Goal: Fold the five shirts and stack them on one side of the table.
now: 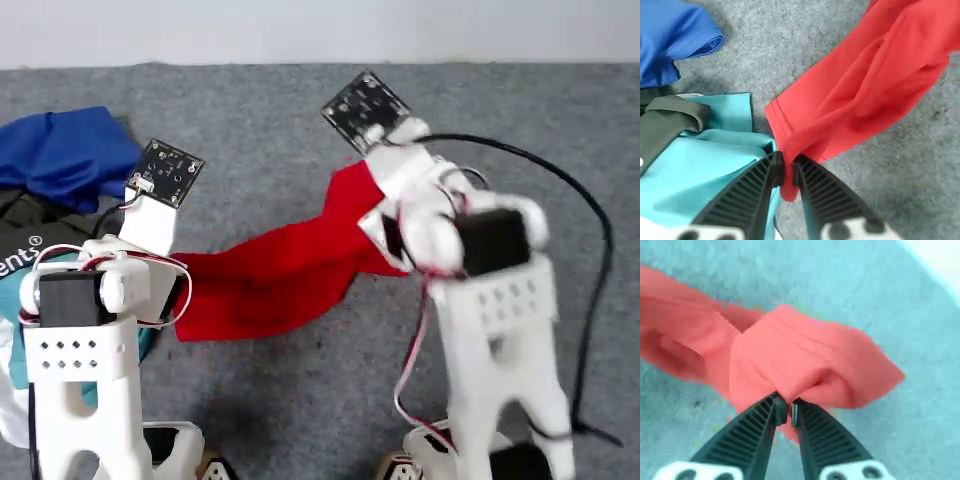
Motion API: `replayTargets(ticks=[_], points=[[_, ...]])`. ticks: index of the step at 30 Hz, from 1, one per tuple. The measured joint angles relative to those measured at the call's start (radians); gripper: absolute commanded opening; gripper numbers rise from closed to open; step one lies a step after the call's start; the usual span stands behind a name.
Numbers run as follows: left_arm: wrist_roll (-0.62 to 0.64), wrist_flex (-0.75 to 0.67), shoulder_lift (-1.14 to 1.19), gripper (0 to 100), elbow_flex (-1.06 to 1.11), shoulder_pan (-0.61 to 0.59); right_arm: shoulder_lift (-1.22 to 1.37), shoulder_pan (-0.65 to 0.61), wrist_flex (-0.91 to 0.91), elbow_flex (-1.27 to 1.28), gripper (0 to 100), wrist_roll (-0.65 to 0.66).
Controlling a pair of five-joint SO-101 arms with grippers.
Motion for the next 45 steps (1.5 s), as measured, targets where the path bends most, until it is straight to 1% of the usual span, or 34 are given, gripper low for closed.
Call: replayTargets(ticks=[3,5,8,10,15,19,23,26,31,34,39,45], points=[[0.0,0.0,0.0,2,0.0,0.0,-0.075,0.043,0.0,-0.006,0.9,0.0],[0.0,-0.015,0.0,2,-0.002,0.0,-0.1,0.094,-0.003,-0.014,0.9,0.0],[0.0,-0.084,0.0,2,-0.048,0.0,-0.12,0.169,-0.032,-0.018,0.9,0.0],[0.0,-0.135,0.0,2,-0.087,0.0,-0.13,0.196,-0.055,-0.029,0.9,-0.017],[0.005,-0.244,0.0,2,-0.19,0.0,-0.153,0.212,-0.077,-0.138,0.9,-0.06],[0.058,-0.288,0.0,2,-0.299,0.0,-0.158,0.215,-0.077,-0.281,0.9,-0.064],[0.098,-0.285,0.0,2,-0.413,0.0,-0.161,0.213,-0.026,-0.451,0.9,-0.071],[0.118,-0.238,-0.035,2,-0.497,0.0,-0.173,0.213,0.025,-0.591,0.9,-0.071],[0.127,-0.172,-0.184,2,-0.623,0.0,-0.198,0.212,0.098,-0.83,0.9,-0.071],[0.144,-0.158,-0.275,2,-0.669,-0.003,-0.198,0.212,0.137,-0.931,0.9,-0.095],[0.15,-0.157,-0.362,2,-0.678,0.0,-0.199,0.212,0.144,-0.997,0.9,-0.112],[0.15,-0.157,-0.368,2,-0.605,0.0,-0.199,0.212,0.149,-0.902,0.9,-0.114]])
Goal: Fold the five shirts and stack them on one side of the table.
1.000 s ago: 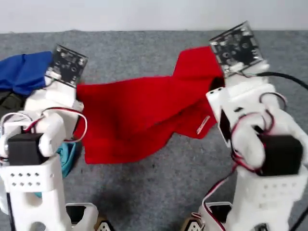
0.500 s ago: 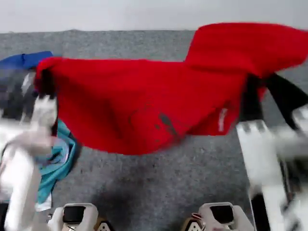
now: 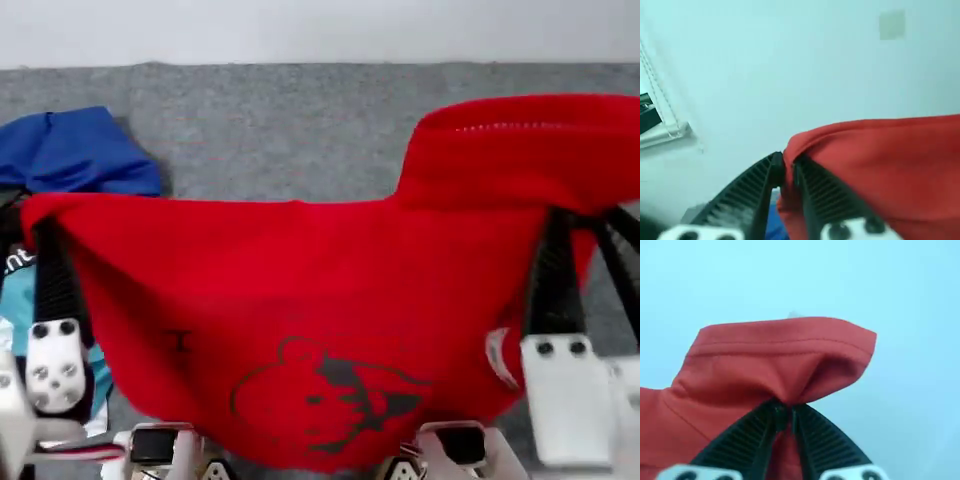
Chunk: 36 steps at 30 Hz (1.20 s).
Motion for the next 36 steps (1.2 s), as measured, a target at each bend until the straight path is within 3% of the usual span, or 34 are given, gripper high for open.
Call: replayTargets(ticks=[5,13,25,36], points=[[0.0,-0.032,0.0,2,0.166,0.002,0.003,0.002,-0.02,0.216,1.0,0.0],[0.0,-0.308,0.015,2,0.525,0.002,0.025,0.002,-0.203,0.572,1.0,0.0],[0.0,-0.407,0.236,2,0.476,0.002,0.025,0.072,-0.238,0.612,1.0,0.0],[0.0,-0.646,0.52,2,0.474,0.003,0.196,0.101,-0.423,0.72,1.0,0.0]])
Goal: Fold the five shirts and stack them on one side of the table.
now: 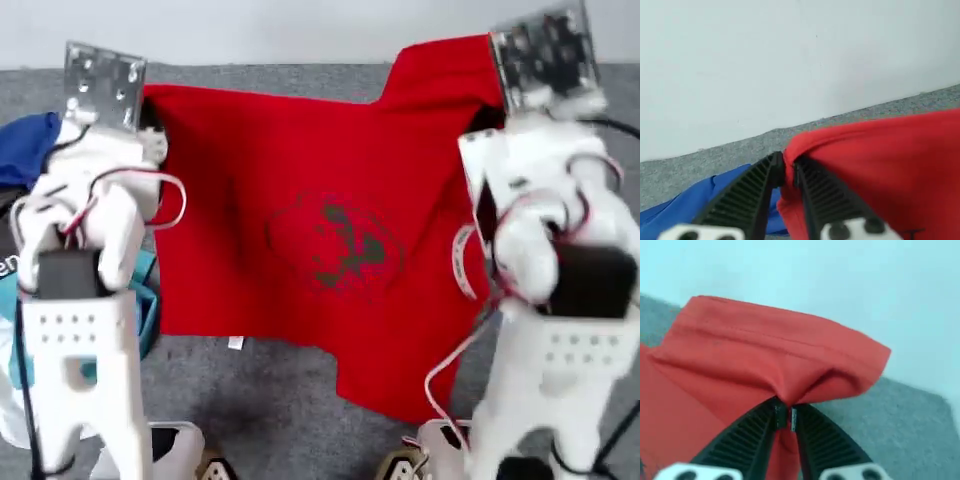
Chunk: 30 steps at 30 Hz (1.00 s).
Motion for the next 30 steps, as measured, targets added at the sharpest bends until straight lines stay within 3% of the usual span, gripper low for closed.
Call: replayTargets(ticks=[11,18,24,30], points=[[0.0,-0.322,0.437,2,0.0,0.0,0.385,0.0,-0.233,0.002,1.0,-0.003],[0.0,-0.454,0.687,2,0.0,0.0,0.612,0.0,-0.345,0.006,1.0,-0.003],[0.0,-0.454,0.747,2,0.0,0.0,0.694,0.0,-0.31,0.008,1.0,-0.003],[-0.003,-0.29,0.704,2,-0.002,0.0,0.666,0.0,-0.126,0.008,1.0,-0.003]])
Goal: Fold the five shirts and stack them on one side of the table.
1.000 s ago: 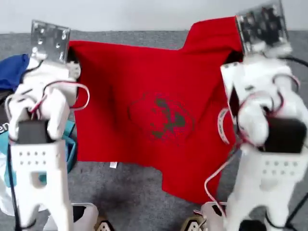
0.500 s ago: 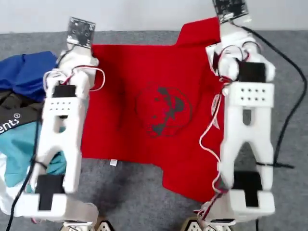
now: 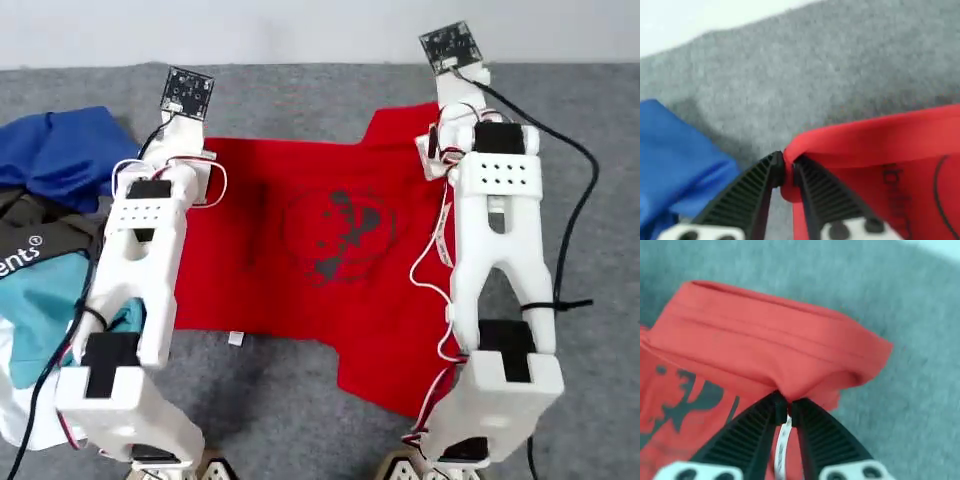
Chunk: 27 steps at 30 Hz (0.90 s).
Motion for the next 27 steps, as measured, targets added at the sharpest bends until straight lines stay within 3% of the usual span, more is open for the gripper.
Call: replayTargets(ticks=[15,19,27], points=[[-0.18,0.44,-0.199,2,0.0,-0.002,-0.193,-0.046,0.454,0.003,1.0,0.04],[-0.224,0.519,-0.204,2,0.0,-0.002,-0.21,-0.055,0.48,0.086,1.0,0.049],[-0.23,0.534,-0.218,2,0.097,-0.002,-0.315,-0.057,0.46,0.348,1.0,0.075]])
